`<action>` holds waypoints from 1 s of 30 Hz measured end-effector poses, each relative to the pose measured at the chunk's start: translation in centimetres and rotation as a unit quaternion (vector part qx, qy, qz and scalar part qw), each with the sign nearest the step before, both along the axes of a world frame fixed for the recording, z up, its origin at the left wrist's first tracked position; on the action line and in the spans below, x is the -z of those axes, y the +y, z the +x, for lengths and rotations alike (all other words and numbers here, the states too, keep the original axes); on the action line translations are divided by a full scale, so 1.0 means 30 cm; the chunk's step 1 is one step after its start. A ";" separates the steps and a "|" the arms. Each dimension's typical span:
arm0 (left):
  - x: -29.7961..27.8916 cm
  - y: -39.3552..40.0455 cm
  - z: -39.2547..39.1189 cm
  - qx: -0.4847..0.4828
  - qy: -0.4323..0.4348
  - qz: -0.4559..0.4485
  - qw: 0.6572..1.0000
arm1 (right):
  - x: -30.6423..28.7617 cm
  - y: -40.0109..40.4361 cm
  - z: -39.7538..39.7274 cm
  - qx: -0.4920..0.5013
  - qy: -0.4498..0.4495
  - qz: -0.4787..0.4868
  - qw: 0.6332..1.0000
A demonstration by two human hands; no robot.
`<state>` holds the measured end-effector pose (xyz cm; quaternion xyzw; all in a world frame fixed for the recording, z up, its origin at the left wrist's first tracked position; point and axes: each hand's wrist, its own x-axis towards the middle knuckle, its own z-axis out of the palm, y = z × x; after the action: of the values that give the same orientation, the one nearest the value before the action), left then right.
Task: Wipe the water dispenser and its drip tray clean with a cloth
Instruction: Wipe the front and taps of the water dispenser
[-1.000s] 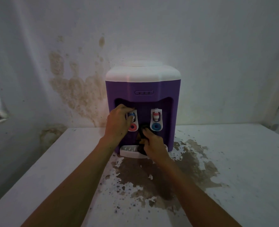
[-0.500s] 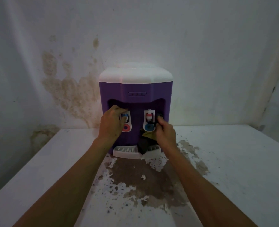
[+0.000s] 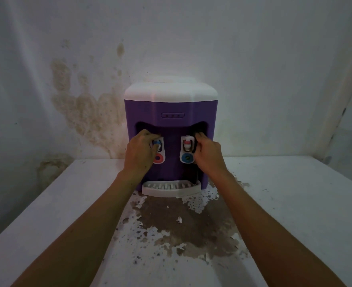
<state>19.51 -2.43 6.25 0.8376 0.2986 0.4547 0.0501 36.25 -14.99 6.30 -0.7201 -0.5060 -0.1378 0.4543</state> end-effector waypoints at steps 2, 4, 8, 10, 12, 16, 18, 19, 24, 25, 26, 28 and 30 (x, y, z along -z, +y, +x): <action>-0.003 -0.003 0.000 0.004 0.000 -0.003 1.000 | -0.019 -0.015 -0.001 -0.010 0.146 0.022 0.989; -0.005 -0.006 0.000 0.004 0.000 -0.006 1.000 | -0.040 -0.016 -0.005 -0.085 0.377 0.116 0.915; -0.004 -0.008 0.002 0.003 -0.002 -0.010 1.000 | -0.092 -0.019 -0.026 -0.220 0.681 0.290 0.635; -0.003 -0.007 0.003 0.002 -0.003 -0.010 1.000 | -0.100 -0.027 -0.031 -0.235 0.717 0.309 0.579; -0.001 -0.007 0.004 0.002 -0.007 -0.010 1.000 | -0.106 -0.031 -0.035 -0.234 0.742 0.327 0.536; 0.003 -0.008 0.006 0.003 -0.010 -0.010 1.000 | -0.110 -0.013 -0.056 -0.206 0.774 0.333 0.498; 0.003 -0.007 0.004 0.004 -0.010 -0.014 1.000 | -0.114 0.005 -0.074 -0.202 0.781 0.329 0.491; 0.002 -0.007 0.003 0.004 -0.010 -0.015 1.000 | -0.120 0.009 -0.082 -0.204 0.779 0.323 0.497; 0.004 -0.007 0.001 0.006 -0.010 -0.008 1.000 | -0.119 -0.025 -0.061 -0.190 0.770 0.194 0.577; 0.005 -0.008 0.001 0.005 -0.010 -0.007 1.000 | -0.111 -0.037 -0.044 -0.186 0.772 0.176 0.582; 0.006 -0.008 0.002 0.005 -0.011 -0.006 1.000 | -0.106 -0.053 -0.028 -0.191 0.777 0.162 0.578; 0.006 -0.008 0.002 0.005 -0.013 -0.006 1.000 | -0.100 -0.078 -0.008 -0.194 0.783 0.149 0.572; 0.004 -0.012 0.003 0.003 -0.012 -0.007 1.000 | -0.090 -0.081 0.005 -0.166 0.766 0.144 0.605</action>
<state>19.60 -2.78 6.12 0.8326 0.2986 0.4624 0.0615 36.42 -17.43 9.01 -0.3914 -0.0576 0.4702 0.7889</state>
